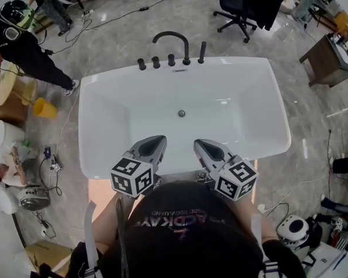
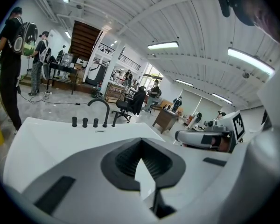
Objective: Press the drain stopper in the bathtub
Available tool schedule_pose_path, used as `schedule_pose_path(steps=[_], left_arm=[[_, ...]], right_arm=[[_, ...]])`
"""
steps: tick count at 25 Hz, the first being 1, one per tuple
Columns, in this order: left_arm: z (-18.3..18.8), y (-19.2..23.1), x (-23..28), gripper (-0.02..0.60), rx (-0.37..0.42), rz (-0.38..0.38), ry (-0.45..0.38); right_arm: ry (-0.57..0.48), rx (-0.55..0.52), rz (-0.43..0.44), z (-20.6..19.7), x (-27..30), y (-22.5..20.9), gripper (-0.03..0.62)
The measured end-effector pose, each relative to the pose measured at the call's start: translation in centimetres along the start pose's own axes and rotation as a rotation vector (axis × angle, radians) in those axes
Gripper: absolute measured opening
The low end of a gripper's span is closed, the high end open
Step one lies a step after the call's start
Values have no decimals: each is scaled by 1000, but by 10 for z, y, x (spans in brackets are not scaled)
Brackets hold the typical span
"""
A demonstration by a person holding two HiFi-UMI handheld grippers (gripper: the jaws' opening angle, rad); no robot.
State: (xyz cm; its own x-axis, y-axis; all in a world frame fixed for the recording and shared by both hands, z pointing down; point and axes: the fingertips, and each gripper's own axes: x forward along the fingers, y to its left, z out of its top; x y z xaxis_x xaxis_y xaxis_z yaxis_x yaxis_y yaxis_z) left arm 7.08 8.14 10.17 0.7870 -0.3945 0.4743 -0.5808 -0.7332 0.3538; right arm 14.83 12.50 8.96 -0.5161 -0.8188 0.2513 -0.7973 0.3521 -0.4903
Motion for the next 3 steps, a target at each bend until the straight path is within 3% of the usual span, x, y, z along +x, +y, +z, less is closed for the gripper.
schedule_pose_path(steps=[3], left_arm=[[4,1,0,3,-1,2,-9]], right_arm=[[0,-2,1,1,0,-1,15]])
